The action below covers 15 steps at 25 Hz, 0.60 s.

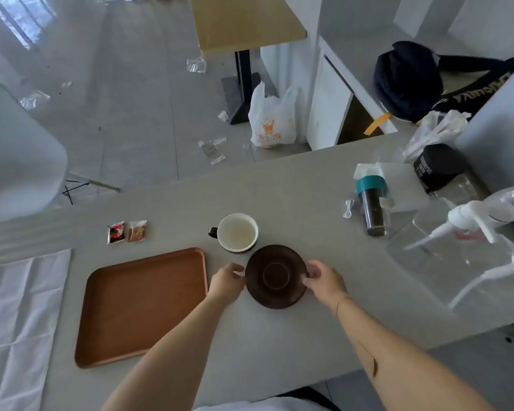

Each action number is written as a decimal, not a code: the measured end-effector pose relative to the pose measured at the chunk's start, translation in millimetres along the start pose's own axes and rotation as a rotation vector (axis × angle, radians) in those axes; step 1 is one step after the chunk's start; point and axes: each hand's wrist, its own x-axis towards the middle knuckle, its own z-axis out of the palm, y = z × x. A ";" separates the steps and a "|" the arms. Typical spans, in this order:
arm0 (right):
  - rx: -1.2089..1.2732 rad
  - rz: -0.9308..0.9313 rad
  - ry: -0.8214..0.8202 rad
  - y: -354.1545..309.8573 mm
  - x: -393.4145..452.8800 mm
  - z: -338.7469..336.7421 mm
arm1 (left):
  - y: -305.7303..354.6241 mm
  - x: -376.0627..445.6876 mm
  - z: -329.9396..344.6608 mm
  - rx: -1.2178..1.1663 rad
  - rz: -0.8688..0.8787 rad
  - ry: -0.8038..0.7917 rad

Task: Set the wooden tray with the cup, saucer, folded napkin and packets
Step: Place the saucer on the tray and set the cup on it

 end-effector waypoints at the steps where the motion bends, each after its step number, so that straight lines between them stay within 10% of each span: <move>1: 0.105 0.031 -0.001 0.3 3.6 2.7 | 0.3 3.7 2.3 -0.090 -0.029 -0.001; 15: 0.665 0.265 -0.173 -18.7 -11.1 6.7 | -8.6 -2.4 -12.7 -0.460 -0.198 -0.054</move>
